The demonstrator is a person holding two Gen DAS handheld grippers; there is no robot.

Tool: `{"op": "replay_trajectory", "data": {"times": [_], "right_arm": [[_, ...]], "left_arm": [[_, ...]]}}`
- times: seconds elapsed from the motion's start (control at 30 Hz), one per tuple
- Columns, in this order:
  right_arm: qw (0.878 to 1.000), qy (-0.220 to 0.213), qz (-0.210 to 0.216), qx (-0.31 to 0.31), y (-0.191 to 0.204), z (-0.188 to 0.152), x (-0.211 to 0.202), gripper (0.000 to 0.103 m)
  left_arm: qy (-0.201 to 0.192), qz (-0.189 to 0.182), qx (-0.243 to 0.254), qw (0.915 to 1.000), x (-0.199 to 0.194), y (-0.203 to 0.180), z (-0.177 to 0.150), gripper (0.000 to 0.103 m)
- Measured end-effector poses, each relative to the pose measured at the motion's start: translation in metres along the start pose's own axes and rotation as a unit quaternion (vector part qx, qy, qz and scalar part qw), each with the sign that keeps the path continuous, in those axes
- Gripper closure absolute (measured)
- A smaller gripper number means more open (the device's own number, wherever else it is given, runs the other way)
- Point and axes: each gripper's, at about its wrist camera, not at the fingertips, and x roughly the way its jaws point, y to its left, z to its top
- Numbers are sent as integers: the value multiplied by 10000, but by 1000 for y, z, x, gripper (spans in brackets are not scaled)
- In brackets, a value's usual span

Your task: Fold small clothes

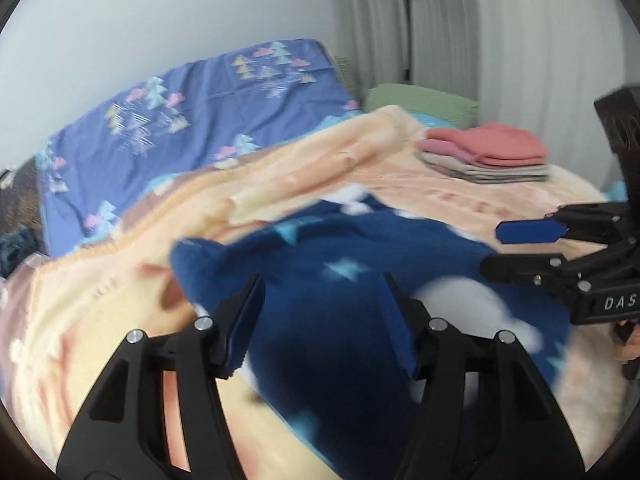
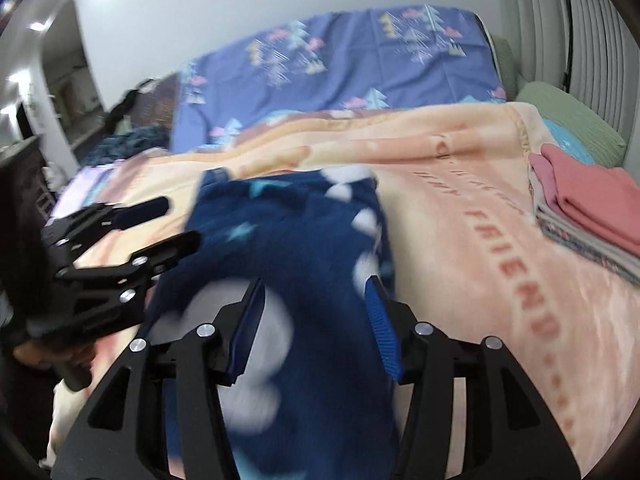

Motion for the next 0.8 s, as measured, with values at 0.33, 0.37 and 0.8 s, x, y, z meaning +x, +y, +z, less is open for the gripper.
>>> {"op": "replay_trajectory", "data": {"times": [0.33,0.37,0.8], "right_arm": [[9969,464,-12,638,-13,-58,21,52],[9973,461,-49,574,-11,-58,21,52],[9971,263,-251,672,-9,-60,-11,50]], "left_arm": [[237,153,346,9990,16,-49,-52,44],[269,167,397,9987,17,-49,-51,44],[237,192,161,9994,12,-45,-53,45]]}}
